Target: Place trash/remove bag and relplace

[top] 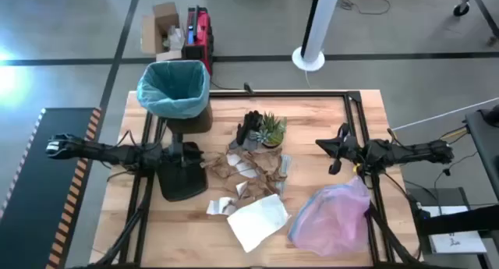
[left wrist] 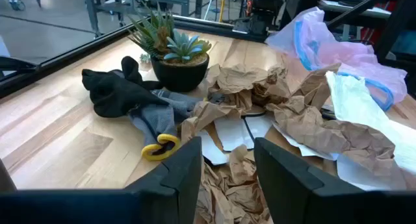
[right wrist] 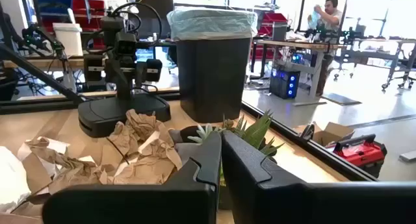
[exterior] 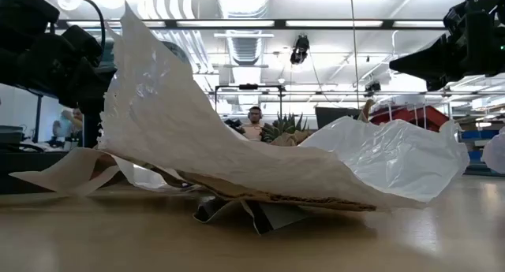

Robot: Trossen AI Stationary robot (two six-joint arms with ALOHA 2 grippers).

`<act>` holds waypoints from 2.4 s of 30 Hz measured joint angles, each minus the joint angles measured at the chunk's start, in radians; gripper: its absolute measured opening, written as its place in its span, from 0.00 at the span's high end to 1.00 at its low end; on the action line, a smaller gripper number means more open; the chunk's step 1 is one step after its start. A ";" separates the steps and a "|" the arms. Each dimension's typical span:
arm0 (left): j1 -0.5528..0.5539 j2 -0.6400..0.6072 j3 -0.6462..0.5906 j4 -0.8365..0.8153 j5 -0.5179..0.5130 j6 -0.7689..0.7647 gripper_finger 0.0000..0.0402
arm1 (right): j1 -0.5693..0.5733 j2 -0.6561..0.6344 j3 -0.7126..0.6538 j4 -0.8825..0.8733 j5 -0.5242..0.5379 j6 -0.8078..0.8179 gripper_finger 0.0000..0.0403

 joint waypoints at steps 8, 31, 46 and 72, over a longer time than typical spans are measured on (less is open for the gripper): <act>0.000 0.000 0.000 0.000 0.000 0.000 0.68 | 0.000 0.000 0.000 0.000 0.000 0.000 0.99; 0.000 0.000 0.000 0.000 0.000 0.000 0.68 | 0.000 0.000 0.000 0.000 0.000 0.000 0.99; 0.000 0.000 0.000 0.000 0.000 0.000 0.68 | 0.000 0.004 0.000 0.000 -0.003 -0.413 0.99; 0.005 0.000 0.000 0.002 -0.018 0.000 0.68 | 0.000 0.018 0.000 0.485 -0.148 0.496 0.99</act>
